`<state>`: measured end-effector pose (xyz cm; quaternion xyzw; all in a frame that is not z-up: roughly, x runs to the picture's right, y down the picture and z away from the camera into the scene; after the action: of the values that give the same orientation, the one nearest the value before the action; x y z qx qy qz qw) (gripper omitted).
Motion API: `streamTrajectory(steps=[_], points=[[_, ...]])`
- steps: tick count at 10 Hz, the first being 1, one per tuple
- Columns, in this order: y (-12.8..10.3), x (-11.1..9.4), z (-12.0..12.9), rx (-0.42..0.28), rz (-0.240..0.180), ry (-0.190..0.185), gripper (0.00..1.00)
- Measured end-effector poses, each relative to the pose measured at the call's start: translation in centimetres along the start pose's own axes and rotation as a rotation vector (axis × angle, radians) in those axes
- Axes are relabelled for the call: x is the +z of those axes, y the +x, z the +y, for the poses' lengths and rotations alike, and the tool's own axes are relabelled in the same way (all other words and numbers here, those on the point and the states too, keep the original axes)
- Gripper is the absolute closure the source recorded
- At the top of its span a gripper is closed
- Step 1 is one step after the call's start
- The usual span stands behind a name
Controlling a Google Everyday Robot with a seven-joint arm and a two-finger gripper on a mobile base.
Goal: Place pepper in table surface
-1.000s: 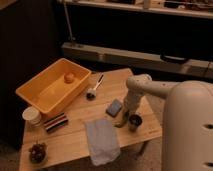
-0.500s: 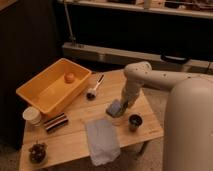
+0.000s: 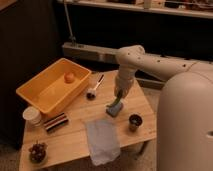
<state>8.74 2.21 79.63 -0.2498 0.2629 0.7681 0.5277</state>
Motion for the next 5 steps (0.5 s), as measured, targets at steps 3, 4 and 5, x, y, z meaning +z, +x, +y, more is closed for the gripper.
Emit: streamTrajectory(steps=[3, 4, 5], points=[[1.5, 1.3, 2.6, -0.048, 0.053, -0.007, 1.0], [3.1, 2.2, 4.3, -0.086, 0.082, -0.007, 1.0], [5.2, 3.5, 5.6, -0.125, 0.117, -0.005, 1.0]])
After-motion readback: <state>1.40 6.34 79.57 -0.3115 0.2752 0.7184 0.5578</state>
